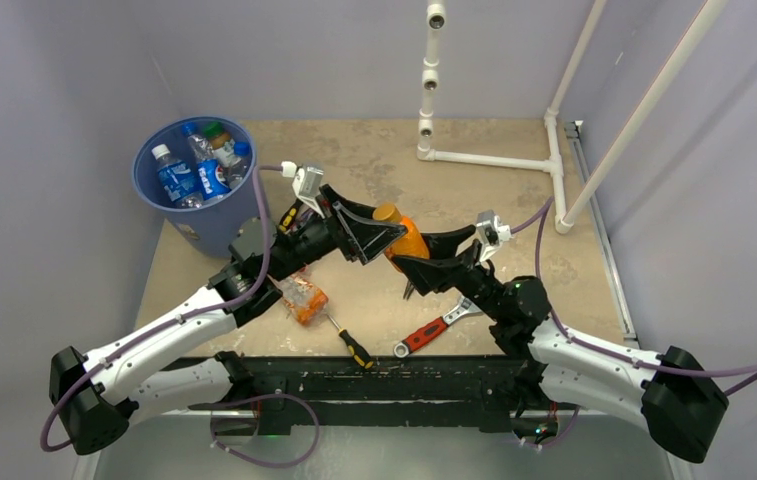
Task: Put the plastic bottles in the bin
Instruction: Pick up the plastic bottle at the center of the board.
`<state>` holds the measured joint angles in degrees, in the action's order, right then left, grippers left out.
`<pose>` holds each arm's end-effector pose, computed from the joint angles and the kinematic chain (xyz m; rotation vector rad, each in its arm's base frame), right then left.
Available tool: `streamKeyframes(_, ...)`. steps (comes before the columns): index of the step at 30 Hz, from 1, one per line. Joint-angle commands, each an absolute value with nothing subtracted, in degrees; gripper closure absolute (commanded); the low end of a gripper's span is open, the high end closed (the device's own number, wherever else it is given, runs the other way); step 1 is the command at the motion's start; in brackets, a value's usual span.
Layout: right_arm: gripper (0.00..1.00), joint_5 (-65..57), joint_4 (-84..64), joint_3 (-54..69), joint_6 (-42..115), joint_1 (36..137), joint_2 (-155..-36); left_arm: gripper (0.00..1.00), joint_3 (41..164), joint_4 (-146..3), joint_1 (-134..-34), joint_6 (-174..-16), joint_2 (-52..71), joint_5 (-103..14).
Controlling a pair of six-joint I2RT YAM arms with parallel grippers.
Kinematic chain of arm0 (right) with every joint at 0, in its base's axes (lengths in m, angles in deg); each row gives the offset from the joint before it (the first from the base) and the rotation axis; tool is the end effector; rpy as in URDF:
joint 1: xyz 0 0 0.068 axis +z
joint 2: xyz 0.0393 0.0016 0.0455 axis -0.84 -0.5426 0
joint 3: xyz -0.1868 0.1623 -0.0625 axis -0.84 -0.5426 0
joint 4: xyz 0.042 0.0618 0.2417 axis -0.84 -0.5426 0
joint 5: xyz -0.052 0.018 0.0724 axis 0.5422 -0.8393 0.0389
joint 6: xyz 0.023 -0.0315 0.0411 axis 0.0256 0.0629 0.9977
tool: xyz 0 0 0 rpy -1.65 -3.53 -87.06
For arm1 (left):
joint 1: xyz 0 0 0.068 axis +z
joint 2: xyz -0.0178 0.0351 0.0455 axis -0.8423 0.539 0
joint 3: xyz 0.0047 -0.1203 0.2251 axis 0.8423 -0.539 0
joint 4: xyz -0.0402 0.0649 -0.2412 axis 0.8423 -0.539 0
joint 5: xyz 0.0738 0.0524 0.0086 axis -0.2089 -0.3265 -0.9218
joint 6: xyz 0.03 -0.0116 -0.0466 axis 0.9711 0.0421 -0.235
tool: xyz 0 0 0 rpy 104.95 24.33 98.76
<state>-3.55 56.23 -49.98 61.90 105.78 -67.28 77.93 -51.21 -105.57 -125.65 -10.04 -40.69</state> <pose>0.1259 0.1499 0.2825 -0.2769 1.0870 1.3313 0.1506 -0.1807 0.3695 0.2749 1.4652 -1.4504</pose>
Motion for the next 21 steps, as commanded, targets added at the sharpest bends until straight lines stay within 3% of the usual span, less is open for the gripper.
streamKeyframes(1, 0.84, -3.8, 57.6, -49.9, 61.7, 106.0, -67.4, 0.34, 80.6, -50.4, -106.5, -124.6, -10.3, -41.6)
streamKeyframes(4, 0.84, -3.9, 57.6, -50.0, 61.6, 106.0, -67.4, 0.35, 80.6, -49.9, -106.6, -124.5, -10.1, -42.1)
streamKeyframes(11, 0.84, -4.2, 57.7, -50.3, 61.4, 106.1, -67.5, 0.58, 80.4, -48.9, -106.7, -124.5, -10.3, -42.3)
streamKeyframes(15, 0.82, -5.0, 57.8, -50.6, 61.7, 106.1, -67.8, 0.91, 80.5, -48.3, -106.7, -123.9, -10.7, -42.9)
streamKeyframes(16, 0.78, -5.6, 57.5, -50.5, 61.7, 106.2, -67.8, 1.00, 80.6, -48.4, -106.7, -123.7, -10.8, -43.0)
streamKeyframes(21, 0.25, -6.7, 50.8, -47.7, 62.6, 106.2, -66.8, 1.00, 81.4, -50.4, -106.7, -122.4, -11.0, -43.9)
